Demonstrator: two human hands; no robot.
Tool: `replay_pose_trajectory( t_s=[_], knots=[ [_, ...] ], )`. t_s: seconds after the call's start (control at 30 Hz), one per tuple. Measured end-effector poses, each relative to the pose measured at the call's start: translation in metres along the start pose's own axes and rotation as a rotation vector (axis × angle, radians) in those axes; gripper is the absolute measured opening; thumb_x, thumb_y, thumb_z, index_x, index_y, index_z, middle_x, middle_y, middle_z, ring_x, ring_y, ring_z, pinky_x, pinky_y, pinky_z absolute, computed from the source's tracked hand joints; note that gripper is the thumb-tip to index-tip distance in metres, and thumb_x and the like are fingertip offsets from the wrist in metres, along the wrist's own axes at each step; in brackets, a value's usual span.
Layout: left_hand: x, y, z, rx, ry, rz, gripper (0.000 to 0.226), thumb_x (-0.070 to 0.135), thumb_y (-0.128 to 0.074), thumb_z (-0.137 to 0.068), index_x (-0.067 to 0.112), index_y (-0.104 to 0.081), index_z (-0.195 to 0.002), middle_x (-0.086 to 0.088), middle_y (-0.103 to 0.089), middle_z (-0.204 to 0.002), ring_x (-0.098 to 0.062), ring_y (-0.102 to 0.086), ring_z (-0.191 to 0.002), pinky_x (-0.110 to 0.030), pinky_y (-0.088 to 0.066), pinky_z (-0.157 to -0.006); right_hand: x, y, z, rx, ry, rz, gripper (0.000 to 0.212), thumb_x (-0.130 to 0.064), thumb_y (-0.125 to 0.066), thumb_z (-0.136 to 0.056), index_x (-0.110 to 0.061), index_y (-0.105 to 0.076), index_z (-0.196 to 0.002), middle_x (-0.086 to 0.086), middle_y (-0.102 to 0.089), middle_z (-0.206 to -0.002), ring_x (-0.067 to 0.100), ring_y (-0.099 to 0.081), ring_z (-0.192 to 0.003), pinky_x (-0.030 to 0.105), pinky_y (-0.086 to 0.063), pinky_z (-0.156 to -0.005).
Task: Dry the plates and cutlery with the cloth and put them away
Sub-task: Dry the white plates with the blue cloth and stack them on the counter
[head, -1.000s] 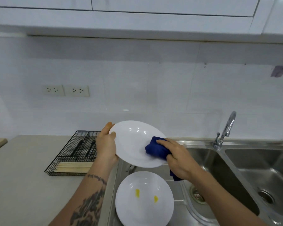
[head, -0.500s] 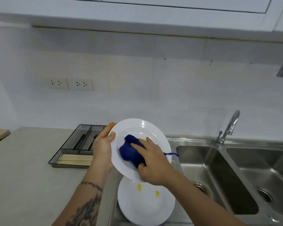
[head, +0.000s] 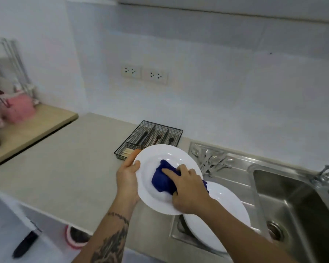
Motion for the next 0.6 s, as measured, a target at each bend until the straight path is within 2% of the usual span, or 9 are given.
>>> replay_pose_trajectory(
  t_s=[0.1, 0.2, 0.3, 0.43, 0.6],
  knots=[
    [-0.007, 0.035, -0.001, 0.071, -0.043, -0.089, 0.044, -0.003, -0.046, -0.089, 0.021, -0.072, -0.115, -0.003, -0.072, -0.114, -0.03, -0.067, -0.107, -0.047, -0.054, -0.094, -0.003, -0.024, -0.003, -0.055, -0.055, 0.035, 0.075, -0.027, -0.055, -0.079, -0.039, -0.022, -0.145, 0.003, -0.04, -0.128, 0.029, -0.043, -0.111, 0.041, -0.036, -0.099],
    [-0.008, 0.073, -0.003, 0.22, -0.064, -0.146, 0.04, -0.004, -0.046, -0.094, 0.018, -0.07, -0.118, 0.002, -0.07, -0.114, -0.023, -0.064, -0.108, -0.036, -0.052, -0.093, 0.0, -0.033, -0.003, -0.028, -0.104, -0.045, 0.064, -0.024, -0.052, -0.083, -0.036, -0.033, -0.142, 0.002, -0.045, -0.123, 0.027, -0.045, -0.11, 0.037, -0.04, -0.095],
    [-0.006, 0.095, -0.011, 0.245, -0.114, -0.237, 0.04, -0.005, -0.044, -0.095, 0.012, -0.067, -0.124, -0.003, -0.067, -0.121, -0.022, -0.061, -0.112, -0.033, -0.048, -0.096, 0.008, -0.033, -0.003, 0.033, -0.162, -0.124, 0.059, -0.021, -0.053, -0.084, -0.034, -0.038, -0.139, 0.002, -0.046, -0.116, 0.025, -0.047, -0.106, 0.035, -0.044, -0.089],
    [-0.01, 0.113, -0.029, 0.263, -0.153, -0.387, 0.043, -0.002, -0.044, -0.094, 0.018, -0.071, -0.12, 0.0, -0.066, -0.126, -0.02, -0.059, -0.117, -0.039, -0.045, -0.108, 0.017, -0.034, -0.004, 0.098, -0.228, -0.245, 0.057, -0.017, -0.057, -0.082, -0.032, -0.045, -0.135, 0.002, -0.051, -0.107, 0.023, -0.05, -0.097, 0.034, -0.046, -0.08],
    [-0.022, 0.121, -0.044, 0.262, -0.136, -0.464, 0.042, 0.002, -0.044, -0.095, 0.021, -0.07, -0.122, 0.0, -0.064, -0.129, -0.023, -0.057, -0.118, -0.043, -0.043, -0.11, 0.024, -0.033, -0.006, 0.139, -0.275, -0.366, 0.053, -0.015, -0.057, -0.081, -0.032, -0.051, -0.13, 0.0, -0.05, -0.098, 0.02, -0.051, -0.089, 0.032, -0.042, -0.075]
  ],
)
Point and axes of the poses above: each hand's wrist, its own z-axis away from the middle knuckle, its own y-axis out of the back of the hand, x = y × z, the point moved 10 cm from there along -z, towards the middle knuckle
